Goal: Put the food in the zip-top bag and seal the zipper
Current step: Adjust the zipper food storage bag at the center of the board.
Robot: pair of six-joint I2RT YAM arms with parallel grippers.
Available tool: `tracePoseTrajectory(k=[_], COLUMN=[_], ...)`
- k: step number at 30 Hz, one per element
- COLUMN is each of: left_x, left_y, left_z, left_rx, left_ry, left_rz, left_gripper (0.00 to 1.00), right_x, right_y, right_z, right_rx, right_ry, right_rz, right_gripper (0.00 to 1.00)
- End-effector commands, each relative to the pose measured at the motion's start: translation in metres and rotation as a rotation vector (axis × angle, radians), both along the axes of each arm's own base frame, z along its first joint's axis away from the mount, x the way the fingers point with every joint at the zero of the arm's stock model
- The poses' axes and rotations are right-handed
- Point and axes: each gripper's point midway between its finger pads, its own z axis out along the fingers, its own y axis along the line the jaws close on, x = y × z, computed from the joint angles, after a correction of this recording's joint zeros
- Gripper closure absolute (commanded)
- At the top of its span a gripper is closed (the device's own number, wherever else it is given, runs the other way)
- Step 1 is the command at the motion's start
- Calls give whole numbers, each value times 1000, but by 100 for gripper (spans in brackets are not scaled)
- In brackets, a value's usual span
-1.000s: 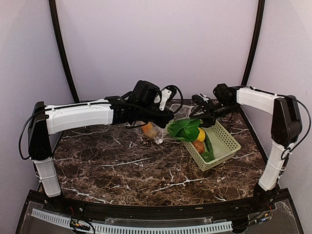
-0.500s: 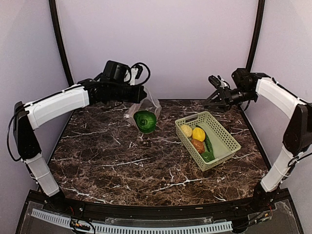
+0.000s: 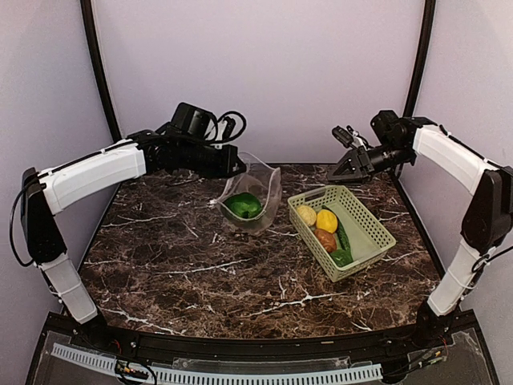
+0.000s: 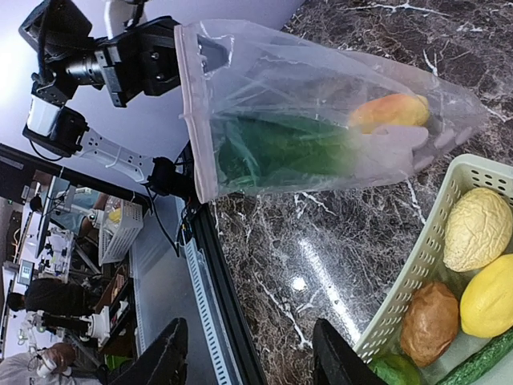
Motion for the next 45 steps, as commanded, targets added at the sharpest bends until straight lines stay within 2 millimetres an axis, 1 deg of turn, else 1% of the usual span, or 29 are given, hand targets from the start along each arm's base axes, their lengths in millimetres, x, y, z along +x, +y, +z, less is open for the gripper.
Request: tracePoseTrajectory(k=[1, 3, 4, 5, 6, 7, 8, 9, 10, 11, 12, 13, 14, 15, 17, 19, 21, 22, 23, 24, 25, 26, 28, 30, 31, 34, 37, 41, 45], left_x=[-9, -2, 2, 6, 9, 13, 16, 20, 21, 24, 24, 26, 25, 24, 19, 13, 7, 5, 1, -4, -6, -10, -16, -18, -17, -17, -18, -22, -33], left_y=[-14, -10, -8, 1, 5, 18, 24, 38, 51, 61, 73, 83, 92, 99, 117, 143, 158, 159, 150, 136, 127, 108, 84, 71, 69, 68, 67, 63, 58], left_z=[24, 42, 45, 57, 59, 72, 76, 89, 86, 103, 100, 109, 107, 110, 108, 106, 96, 89, 74, 56, 43, 25, -2, -20, -27, -33, -32, -29, -34], left_rx=[-125, -91, -69, -24, 5, 57, 85, 139, 191, 228, 275, 316, 354, 389, 474, 582, 668, 677, 656, 604, 571, 495, 398, 358, 360, 362, 346, 284, 230], left_ry=[7, -58, -70, -107, -119, -157, -175, -215, -209, -266, -256, -291, -280, -298, -296, -292, -271, -253, -212, -156, -119, -60, 29, 93, 112, 130, 131, 128, 153], left_rz=[-28, -19, -15, -1, 8, 29, 37, 66, 82, 103, 118, 139, 145, 147, 163, 205, 212, 200, 156, 100, 68, 13, -57, -86, -90, -84, -82, -77, -77], left_gripper=[99, 99, 99, 99, 99, 99, 99, 99, 99, 99, 99, 99, 99, 99, 99, 99, 99, 99, 99, 99, 99, 99, 99, 99, 99, 99, 99, 99, 99], right_x=[-2, -3, -3, -3, -4, -4, -4, -3, -2, -2, 0, 1, 2, 3, 4, 8, 18, 24, 31, 37, 41, 46, 53, 56, 56, 56, 52, 57, 57], right_y=[13, 14, 14, 13, 13, 12, 11, 11, 9, 9, 8, 8, 8, 7, 7, 4, -1, -5, -8, -11, -14, -17, -21, -23, -25, -29, -30, -40, -47], right_z=[-2, 0, 0, 0, 1, 0, 0, -1, -2, -3, -4, -5, -6, -6, -6, -10, -17, -22, -24, -27, -28, -27, -25, -25, -27, -38, -42, -49, -65], right_rx=[-37, -39, -39, -42, -47, -54, -60, -66, -72, -76, -82, -87, -91, -91, -83, -109, -159, -196, -227, -258, -280, -295, -319, -333, -338, -357, -357, -414, -473], right_ry=[-59, -68, -68, -70, -78, -83, -91, -96, -98, -102, -106, -111, -113, -118, -134, -149, -180, -203, -233, -263, -292, -317, -348, -361, -366, -377, -409, -451, -433], right_rz=[42, 46, 46, 46, 46, 45, 42, 42, 38, 36, 35, 34, 33, 35, 42, 34, 8, -14, -38, -62, -83, -104, -143, -160, -160, -163, -146, -177, -173], right_gripper=[50, 50, 50, 50, 50, 50, 50, 50, 50, 50, 50, 50, 50, 50, 49, 49, 48, 48, 48, 48, 48, 48, 46, 44, 43, 38, 36, 32, 33])
